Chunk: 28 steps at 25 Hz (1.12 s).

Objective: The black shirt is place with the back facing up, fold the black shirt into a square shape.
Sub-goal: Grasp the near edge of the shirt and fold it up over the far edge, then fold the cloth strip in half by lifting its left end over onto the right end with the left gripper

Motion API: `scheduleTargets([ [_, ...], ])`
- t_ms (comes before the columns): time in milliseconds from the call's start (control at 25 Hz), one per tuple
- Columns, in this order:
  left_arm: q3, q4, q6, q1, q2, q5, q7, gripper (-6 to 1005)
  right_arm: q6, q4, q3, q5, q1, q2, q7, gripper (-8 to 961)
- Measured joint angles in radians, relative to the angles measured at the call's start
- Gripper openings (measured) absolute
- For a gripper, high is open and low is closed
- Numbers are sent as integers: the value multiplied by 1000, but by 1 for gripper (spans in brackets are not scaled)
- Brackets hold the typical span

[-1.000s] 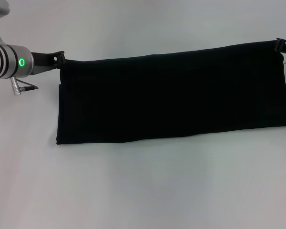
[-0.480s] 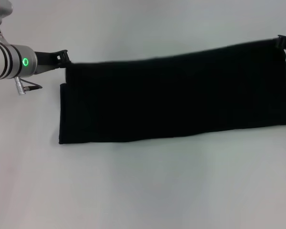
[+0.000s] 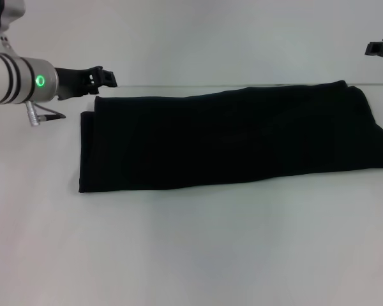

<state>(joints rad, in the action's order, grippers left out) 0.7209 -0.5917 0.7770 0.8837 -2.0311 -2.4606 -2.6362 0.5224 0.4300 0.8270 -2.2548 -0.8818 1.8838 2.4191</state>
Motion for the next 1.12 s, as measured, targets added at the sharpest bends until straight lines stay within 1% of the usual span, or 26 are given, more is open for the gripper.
scheduleTargets([
  [80,-12,-21,62,-18,8,39,3,410,87,46,-43,2,26,-6,0,435],
  [160,-40,-32,163,-52,32,136,44,419,170,107,-88,8,60,-2,-10,471],
  [280,-83,-6,297,-97,69,279,127,433,292,194,-145,66,126,16,-71,526],
  [360,-108,12,375,-125,86,331,149,453,371,211,-167,131,169,19,-122,562],
  [400,-121,20,417,-143,92,343,151,467,408,210,-177,164,190,18,-145,580],
  [440,-130,23,448,-156,94,348,150,482,445,208,-188,198,209,18,-171,621],
  [480,-143,24,478,-171,95,349,148,496,471,206,-197,225,227,22,-194,663],
  [560,-185,29,542,-203,91,354,139,534,538,204,-224,301,271,38,-262,735],
  [600,-211,34,568,-216,89,357,135,556,571,204,-237,337,295,49,-295,766],
  [680,-283,69,616,-245,86,362,127,601,616,204,-255,383,328,65,-340,827],
  [720,-306,84,631,-255,86,363,123,623,643,203,-264,409,352,78,-369,858],
  [760,-327,102,646,-269,86,364,114,646,643,203,-264,409,352,78,-369,859],
  [840,-346,121,668,-299,84,362,82,645,653,201,-269,418,366,93,-396,860],
  [1000,-348,127,663,-353,59,355,20,643,650,182,-296,421,373,117,-459,862],
  [1040,-348,128,655,-370,48,357,2,643,649,173,-308,421,372,121,-476,863],
  [1120,-349,128,637,-388,38,360,-21,642,644,153,-328,422,369,124,-507,863],
])
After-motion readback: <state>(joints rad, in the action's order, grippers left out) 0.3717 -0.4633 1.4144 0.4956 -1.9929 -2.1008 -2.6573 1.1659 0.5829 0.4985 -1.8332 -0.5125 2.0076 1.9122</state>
